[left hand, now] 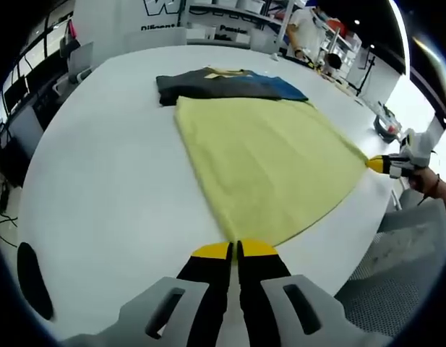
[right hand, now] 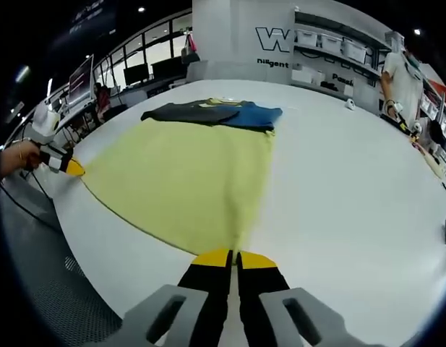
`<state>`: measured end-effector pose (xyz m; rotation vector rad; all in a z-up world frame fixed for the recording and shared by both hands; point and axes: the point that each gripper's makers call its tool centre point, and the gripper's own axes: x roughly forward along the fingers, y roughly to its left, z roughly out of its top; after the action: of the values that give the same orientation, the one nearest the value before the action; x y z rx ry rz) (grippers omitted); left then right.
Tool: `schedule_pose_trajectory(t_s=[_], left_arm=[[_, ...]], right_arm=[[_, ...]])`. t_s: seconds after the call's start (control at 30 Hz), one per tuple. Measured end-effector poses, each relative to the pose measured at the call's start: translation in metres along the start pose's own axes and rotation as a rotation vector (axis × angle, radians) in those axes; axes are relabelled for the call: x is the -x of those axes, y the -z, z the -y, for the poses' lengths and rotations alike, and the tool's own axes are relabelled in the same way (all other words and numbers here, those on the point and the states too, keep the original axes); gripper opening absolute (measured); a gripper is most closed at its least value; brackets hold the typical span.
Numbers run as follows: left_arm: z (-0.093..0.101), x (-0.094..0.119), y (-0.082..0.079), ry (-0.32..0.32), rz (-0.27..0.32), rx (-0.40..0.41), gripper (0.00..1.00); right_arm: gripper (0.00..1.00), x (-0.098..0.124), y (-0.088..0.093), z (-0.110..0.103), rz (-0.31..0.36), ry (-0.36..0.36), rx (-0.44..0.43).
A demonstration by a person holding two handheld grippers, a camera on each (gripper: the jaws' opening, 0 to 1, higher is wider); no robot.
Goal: Fold the garment on the visible template until the final outline fits inside the template.
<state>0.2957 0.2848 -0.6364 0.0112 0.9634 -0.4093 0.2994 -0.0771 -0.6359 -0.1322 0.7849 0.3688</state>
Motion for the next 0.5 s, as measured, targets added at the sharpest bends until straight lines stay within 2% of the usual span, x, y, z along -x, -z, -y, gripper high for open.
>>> schedule_pose_trajectory(t_s=[0.17, 0.5], left_arm=[[0.001, 0.006, 0.008, -0.002, -0.032, -0.046, 0.07], [0.001, 0.014, 0.022, -0.033, -0.098, -0.045, 0.07]], right_arm=[[0.0, 0.006, 0.009, -0.008, -0.052, -0.038, 0.009], [0.0, 0.023, 0.014, -0.022, -0.099, -0.09, 0.03]])
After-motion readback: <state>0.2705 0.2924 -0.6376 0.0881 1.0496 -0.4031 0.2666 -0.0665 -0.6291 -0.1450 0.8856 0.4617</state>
